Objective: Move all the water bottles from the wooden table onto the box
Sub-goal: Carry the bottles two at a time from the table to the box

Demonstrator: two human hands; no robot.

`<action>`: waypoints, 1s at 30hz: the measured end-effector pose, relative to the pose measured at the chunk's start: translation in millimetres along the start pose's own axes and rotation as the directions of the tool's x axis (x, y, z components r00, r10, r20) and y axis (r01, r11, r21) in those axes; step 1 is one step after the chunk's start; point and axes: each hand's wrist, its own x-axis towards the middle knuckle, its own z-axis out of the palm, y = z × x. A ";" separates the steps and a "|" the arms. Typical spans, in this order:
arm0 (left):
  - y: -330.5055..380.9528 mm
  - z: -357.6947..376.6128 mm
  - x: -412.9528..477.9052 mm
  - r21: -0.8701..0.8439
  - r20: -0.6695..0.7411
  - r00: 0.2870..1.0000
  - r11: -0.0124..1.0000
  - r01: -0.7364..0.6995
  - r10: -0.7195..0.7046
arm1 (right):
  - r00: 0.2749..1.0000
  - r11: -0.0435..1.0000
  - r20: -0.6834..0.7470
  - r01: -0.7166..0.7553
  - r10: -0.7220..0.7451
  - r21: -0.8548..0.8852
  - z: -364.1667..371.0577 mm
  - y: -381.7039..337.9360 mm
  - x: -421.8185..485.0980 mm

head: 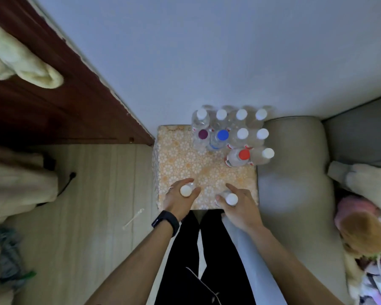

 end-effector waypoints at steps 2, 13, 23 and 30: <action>-1.7 10.0 12.1 0.019 -0.024 0.999 0.999 -0.035 0.035 | 0.999 0.999 -0.007 0.033 -0.033 -0.023 8.9 -2.5 15.8; -10.2 15.3 2.1 0.198 0.004 0.998 0.978 -0.062 0.063 | 0.992 0.986 0.039 0.122 -0.118 -0.113 -0.7 -18.2 29.1; -1.0 -0.4 -2.6 0.548 0.119 0.976 0.807 -0.219 0.184 | 0.991 0.953 -0.078 0.085 -0.112 -0.291 -5.7 -24.7 21.0; 11.6 4.3 9.1 0.471 0.074 0.977 0.857 -0.210 0.199 | 0.984 0.993 -0.133 0.120 -0.122 -0.022 -1.4 -24.7 20.4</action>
